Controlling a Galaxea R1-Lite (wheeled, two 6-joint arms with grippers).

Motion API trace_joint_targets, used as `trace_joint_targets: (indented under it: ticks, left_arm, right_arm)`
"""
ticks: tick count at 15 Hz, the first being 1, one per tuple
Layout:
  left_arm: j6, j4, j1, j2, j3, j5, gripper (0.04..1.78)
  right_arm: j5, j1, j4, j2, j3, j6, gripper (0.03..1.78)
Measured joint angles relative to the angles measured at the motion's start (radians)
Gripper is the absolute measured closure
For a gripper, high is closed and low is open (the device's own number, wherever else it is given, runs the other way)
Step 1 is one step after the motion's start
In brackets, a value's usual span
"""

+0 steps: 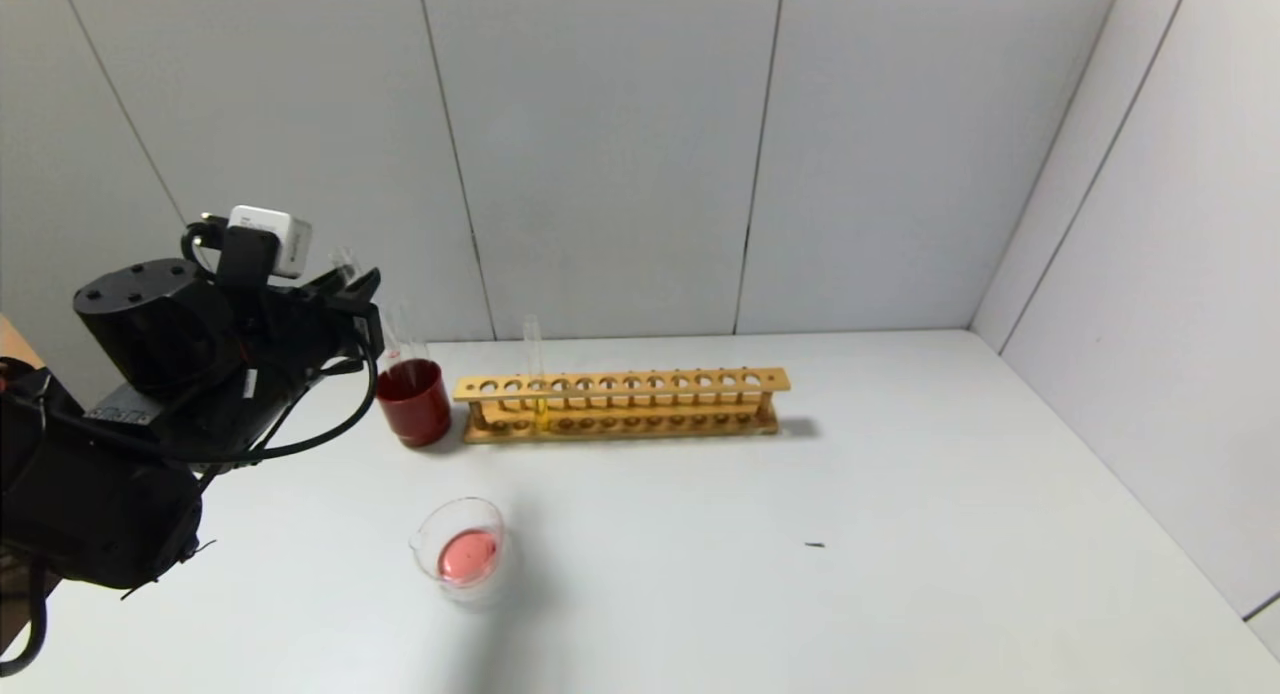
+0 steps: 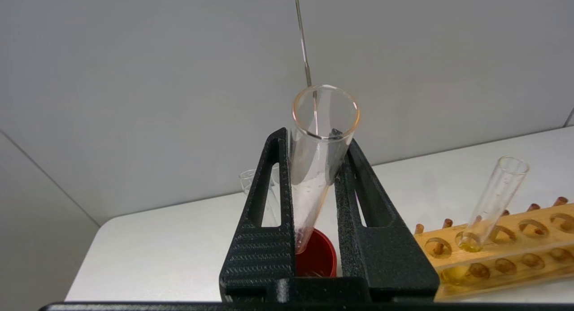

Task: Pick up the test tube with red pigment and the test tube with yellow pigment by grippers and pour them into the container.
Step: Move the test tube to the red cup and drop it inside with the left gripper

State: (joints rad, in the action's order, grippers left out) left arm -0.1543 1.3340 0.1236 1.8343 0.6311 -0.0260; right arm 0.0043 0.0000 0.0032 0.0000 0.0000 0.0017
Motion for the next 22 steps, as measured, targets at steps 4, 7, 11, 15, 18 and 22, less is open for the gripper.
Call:
trace_joint_targets:
  ticks: [4,7,11,15,18,22]
  left_arm:
    - [0.0,0.025,-0.007,0.089,0.034,0.012,1.51]
    - [0.001,0.059,-0.008,0.137,0.035,0.014,1.51]
    - [0.003,0.077,-0.008,0.186,0.031,0.014,1.51]
    - [0.009,0.164,-0.016,0.256,0.031,0.018,1.51]
    - [0.02,0.179,-0.023,0.288,0.027,0.072,1.51]
    - [0.02,0.184,-0.033,0.304,0.028,0.076,1.51]
  right_arm:
    - [0.0,0.0,0.0,0.0,0.0,0.0,0.06]
    - [0.0,0.0,0.0,0.0,0.0,0.0,0.06]
    - [0.0,0.0,0.0,0.0,0.0,0.0,0.06]
    - [0.0,0.0,0.0,0.0,0.0,0.0,0.06]
    - [0.0,0.0,0.0,0.0,0.0,0.0,0.06]
    - [0.0,0.0,0.0,0.0,0.0,0.0,0.06]
